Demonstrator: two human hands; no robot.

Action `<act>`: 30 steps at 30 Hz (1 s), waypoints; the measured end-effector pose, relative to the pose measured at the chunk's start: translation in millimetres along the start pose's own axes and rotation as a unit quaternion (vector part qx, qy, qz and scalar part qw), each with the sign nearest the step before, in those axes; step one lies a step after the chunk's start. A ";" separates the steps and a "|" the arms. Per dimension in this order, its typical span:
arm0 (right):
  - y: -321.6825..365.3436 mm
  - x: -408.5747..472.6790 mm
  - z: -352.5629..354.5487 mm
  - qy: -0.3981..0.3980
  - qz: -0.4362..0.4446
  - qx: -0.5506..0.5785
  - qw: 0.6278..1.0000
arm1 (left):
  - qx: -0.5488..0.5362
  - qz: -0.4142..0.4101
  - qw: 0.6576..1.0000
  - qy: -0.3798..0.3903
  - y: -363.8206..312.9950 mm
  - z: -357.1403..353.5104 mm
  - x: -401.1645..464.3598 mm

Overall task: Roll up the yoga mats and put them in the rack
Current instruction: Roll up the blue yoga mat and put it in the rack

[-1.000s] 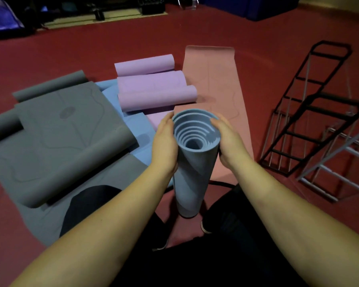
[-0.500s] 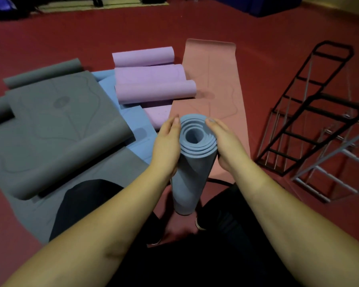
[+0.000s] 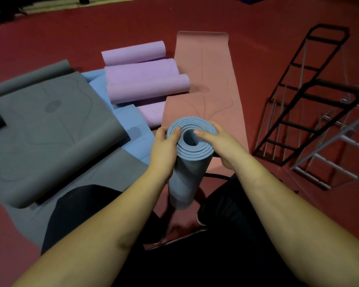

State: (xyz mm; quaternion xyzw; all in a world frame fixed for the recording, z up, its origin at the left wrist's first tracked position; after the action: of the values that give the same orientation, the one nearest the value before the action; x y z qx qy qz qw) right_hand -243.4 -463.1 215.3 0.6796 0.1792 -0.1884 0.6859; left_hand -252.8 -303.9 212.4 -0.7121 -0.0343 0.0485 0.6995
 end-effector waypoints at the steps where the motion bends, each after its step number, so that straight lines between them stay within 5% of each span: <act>1: 0.4 1.5 3.5 -0.004 -0.002 0.001 1.000 | 0.000 -0.004 1.000 -0.008 0.2 -7.1 1.1; 6: 20.5 10.9 26.2 -0.056 0.018 0.050 0.997 | 0.019 -0.038 0.999 -0.009 -20.4 -37.3 22.1; 10: 20.1 32.8 62.9 -0.067 0.003 0.083 0.994 | 0.093 -0.098 0.986 0.101 -19.4 -68.4 40.3; 16: 2.8 78.2 131.5 -0.061 -0.060 0.129 0.988 | 0.241 -0.184 0.917 0.258 20.2 -128.1 55.8; 20: -18.5 102.9 184.9 -0.094 -0.079 0.196 0.973 | 0.355 -0.262 0.847 0.297 41.0 -190.3 63.0; 25: -86.5 121.0 257.7 -0.103 -0.111 0.343 0.927 | 0.364 -0.308 0.818 0.322 77.9 -261.8 69.5; 28: -158.2 112.5 301.4 -0.211 -0.157 0.425 0.866 | 0.363 -0.325 0.797 0.356 101.7 -295.3 70.9; 30: -224.6 99.9 315.7 -0.329 -0.253 0.317 0.852 | 0.364 -0.323 0.788 0.378 114.1 -313.8 72.6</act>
State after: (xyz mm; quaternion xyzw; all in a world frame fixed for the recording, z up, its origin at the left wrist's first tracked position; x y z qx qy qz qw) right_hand -273.0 -781.4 -25.4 0.6894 0.0392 -0.6153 0.3804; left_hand -146.2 -609.1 102.0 -0.3133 0.0251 -0.4438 0.8392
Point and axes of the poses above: each hand's wrist, its own x-axis towards the middle knuckle, its own z-axis out of the back of the hand, y = z × x, the point moved 1 cm from there along x, towards the middle knuckle, and after that the axes turned 13 degrees about -z, right-handed, at the moved point
